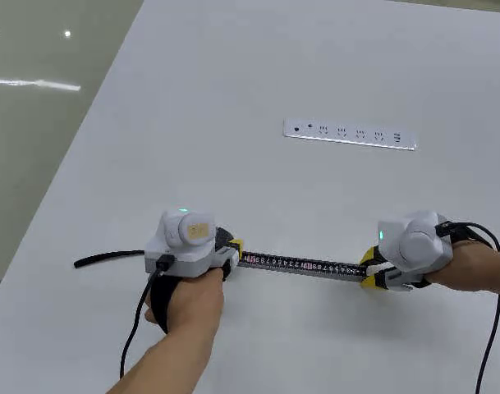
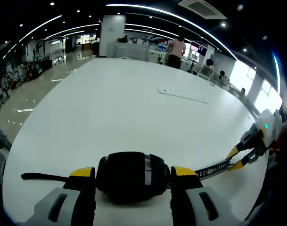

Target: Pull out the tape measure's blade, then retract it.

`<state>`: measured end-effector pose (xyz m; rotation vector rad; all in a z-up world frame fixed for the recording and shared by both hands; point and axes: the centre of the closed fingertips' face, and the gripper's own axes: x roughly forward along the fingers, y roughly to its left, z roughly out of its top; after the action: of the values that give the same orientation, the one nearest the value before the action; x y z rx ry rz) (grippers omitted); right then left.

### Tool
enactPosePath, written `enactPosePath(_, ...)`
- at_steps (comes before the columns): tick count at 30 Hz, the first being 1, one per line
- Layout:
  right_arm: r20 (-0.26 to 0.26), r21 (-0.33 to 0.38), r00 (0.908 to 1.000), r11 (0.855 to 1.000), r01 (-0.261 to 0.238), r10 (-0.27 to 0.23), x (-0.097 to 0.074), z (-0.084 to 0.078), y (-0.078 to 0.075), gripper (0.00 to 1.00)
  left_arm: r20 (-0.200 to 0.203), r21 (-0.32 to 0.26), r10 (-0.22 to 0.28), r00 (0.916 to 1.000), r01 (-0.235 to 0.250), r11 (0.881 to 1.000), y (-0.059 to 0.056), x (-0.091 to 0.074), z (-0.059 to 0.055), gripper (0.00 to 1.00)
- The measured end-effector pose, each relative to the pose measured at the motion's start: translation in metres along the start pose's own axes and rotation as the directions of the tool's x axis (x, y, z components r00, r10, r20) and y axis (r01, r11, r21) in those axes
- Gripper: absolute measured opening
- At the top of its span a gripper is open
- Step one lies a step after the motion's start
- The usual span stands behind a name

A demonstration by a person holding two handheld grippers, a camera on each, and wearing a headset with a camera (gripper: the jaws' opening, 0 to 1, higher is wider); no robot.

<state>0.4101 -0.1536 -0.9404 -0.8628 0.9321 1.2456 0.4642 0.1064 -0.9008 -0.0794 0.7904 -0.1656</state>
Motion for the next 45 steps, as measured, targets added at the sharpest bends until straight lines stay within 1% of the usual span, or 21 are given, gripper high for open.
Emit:
enactPosePath(11,0.002,-0.001,0.9999,1.000,-0.010,0.010,-0.0006,0.0014,0.0012,0.16,0.003,0.006,0.001,1.0000,-0.001,1.000,0.0005,-0.0003,-0.0014,0.61)
enactPosePath(21,0.008,-0.002,0.9997,1.000,-0.022,0.022,0.0002,0.0017,-0.0005,0.15,0.019,0.016,0.003,0.9998,-0.004,1.000,0.0015,0.0001,0.0005,0.60)
enactPosePath(30,-0.002,0.000,0.9998,1.000,-0.021,0.021,0.0003,0.0013,-0.0011,0.14,0.036,0.031,0.003,0.9994,-0.004,1.000,0.0011,0.0003,0.0011,0.58)
enactPosePath(39,-0.002,-0.003,0.9999,1.000,-0.015,0.015,0.0013,0.0047,-0.0014,0.14,0.043,0.032,-0.005,0.9991,0.004,0.999,0.0007,-0.0003,0.0010,0.58)
enactPosePath(45,0.000,-0.002,0.9999,1.000,-0.014,0.014,0.0026,0.0072,-0.0018,0.14,0.042,0.031,-0.008,0.9991,0.006,1.000,0.0003,-0.0001,0.0007,0.58)
